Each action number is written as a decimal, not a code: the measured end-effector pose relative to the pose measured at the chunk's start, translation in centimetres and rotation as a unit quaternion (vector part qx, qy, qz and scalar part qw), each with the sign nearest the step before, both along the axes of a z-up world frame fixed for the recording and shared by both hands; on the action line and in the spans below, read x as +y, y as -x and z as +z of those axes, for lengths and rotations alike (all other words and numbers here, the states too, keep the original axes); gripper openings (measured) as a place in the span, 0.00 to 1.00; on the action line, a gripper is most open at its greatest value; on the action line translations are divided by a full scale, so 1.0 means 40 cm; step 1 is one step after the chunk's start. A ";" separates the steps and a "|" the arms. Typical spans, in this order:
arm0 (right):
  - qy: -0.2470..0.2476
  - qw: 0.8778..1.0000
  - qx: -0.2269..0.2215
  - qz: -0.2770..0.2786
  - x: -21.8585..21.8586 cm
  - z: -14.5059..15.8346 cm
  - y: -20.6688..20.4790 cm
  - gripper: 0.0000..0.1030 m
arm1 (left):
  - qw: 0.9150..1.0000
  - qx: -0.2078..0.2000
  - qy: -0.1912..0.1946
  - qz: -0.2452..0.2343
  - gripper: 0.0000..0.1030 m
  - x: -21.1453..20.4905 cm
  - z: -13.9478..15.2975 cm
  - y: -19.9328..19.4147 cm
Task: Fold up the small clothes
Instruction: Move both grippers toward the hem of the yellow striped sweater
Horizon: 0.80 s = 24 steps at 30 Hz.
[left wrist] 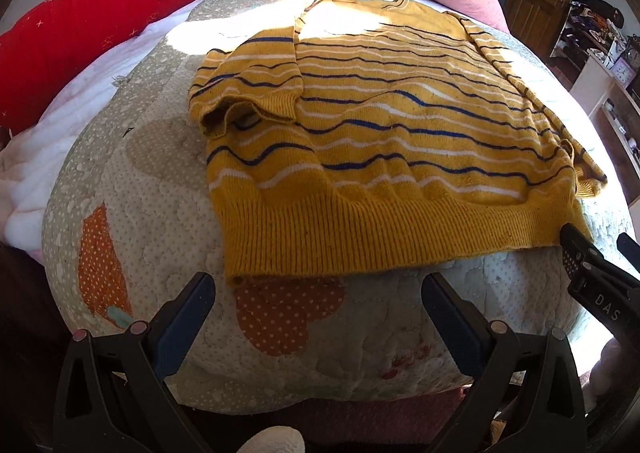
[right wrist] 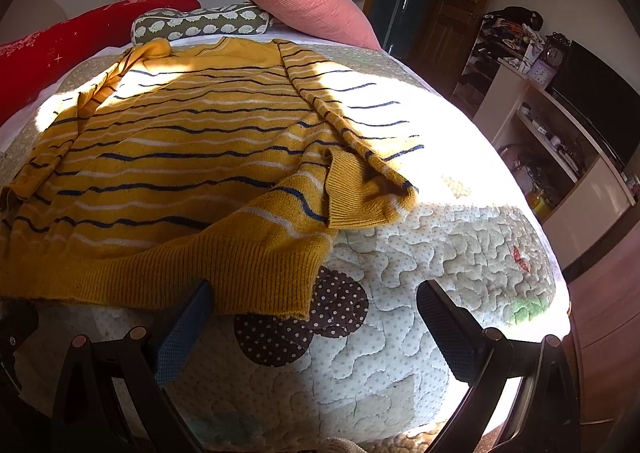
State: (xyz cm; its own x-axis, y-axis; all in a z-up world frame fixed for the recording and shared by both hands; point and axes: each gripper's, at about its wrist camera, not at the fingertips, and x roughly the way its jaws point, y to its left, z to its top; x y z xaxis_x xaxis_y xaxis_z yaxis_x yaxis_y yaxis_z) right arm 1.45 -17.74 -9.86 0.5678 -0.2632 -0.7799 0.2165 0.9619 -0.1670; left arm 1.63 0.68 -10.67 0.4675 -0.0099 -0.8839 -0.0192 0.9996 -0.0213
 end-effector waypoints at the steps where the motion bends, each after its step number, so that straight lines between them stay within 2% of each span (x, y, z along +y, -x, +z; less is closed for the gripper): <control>1: -0.003 1.000 0.005 -0.001 -0.001 -0.006 -0.002 0.99 | 1.000 0.009 0.001 0.000 1.00 0.003 -0.011 -0.004; 4: -0.015 1.000 0.017 -0.002 -0.008 -0.022 -0.006 0.99 | 1.000 0.026 -0.003 0.003 1.00 0.006 -0.041 -0.009; 12: -0.068 0.997 0.030 -0.012 -0.036 -0.048 -0.010 0.99 | 1.000 0.018 -0.021 -0.002 1.00 -0.006 -0.050 0.002; 18: -0.118 0.992 0.028 -0.018 -0.065 -0.069 -0.003 0.99 | 0.999 0.031 -0.010 -0.002 1.00 0.003 -0.058 0.001; 24: -0.119 0.992 0.034 -0.012 -0.063 -0.078 -0.011 1.00 | 0.999 0.042 -0.002 -0.003 1.00 0.010 -0.062 -0.003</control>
